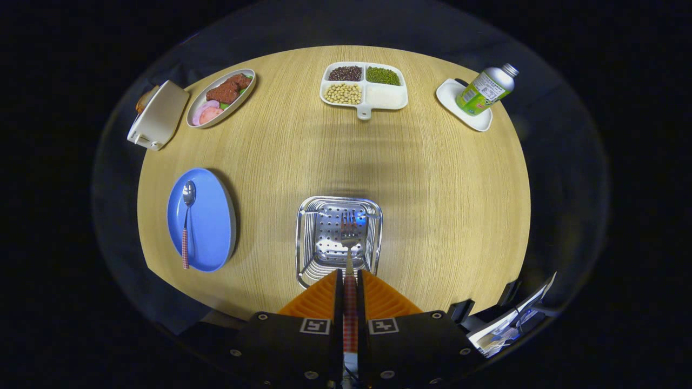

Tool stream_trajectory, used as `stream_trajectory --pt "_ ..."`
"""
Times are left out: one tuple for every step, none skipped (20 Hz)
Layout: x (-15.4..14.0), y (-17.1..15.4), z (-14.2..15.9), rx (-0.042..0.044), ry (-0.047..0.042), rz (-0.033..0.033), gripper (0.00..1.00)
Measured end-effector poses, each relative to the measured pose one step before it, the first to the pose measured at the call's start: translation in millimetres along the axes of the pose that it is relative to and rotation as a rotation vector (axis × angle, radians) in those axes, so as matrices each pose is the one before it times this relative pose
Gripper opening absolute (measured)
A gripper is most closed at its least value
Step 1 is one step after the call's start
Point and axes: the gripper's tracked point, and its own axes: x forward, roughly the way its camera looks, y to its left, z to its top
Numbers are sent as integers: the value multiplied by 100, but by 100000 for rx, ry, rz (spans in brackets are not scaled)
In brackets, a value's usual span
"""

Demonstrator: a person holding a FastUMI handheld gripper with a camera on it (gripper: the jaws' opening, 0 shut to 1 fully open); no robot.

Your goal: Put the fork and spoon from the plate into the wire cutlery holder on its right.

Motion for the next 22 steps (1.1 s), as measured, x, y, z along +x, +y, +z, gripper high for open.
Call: stream_trajectory --pt "232 76 164 455 192 -59 11" --pt "24 111 -50 803 719 789 11" --pt "153 121 205 764 -889 670 12" --pt "58 83 153 617 -430 242 12" --pt "-16 57 93 1142 -436 559 13" --pt "-101 135 74 966 -694 830 13" --pt "-196 118 18 691 -1234 461 13" --pt "-186 103 150 521 -1612 635 13" --pt "-403 353 102 790 -1404 952 13" --pt "-387 501 53 1209 -1441 1517 14" --pt "-389 492 109 1268 -1631 1314 16" --pt "-413 641 214 1010 -2153 1229 17" --pt "-459 514 95 1185 -1913 712 19" --pt "-457 652 73 906 -1824 846 21" --pt "-392 945 13 692 -1922 966 25" --pt "-395 807 131 -154 -1789 904 27" --pt "-167 751 49 -333 -1813 492 32" --pt "-88 920 0 -399 -1436 420 35" --pt "0 1108 -140 -727 -1166 1150 43" --pt "129 1075 -236 -799 -723 1040 49" --pt "119 1077 -272 -478 -346 941 57" --pt "282 1208 -238 -214 -648 1542 61"
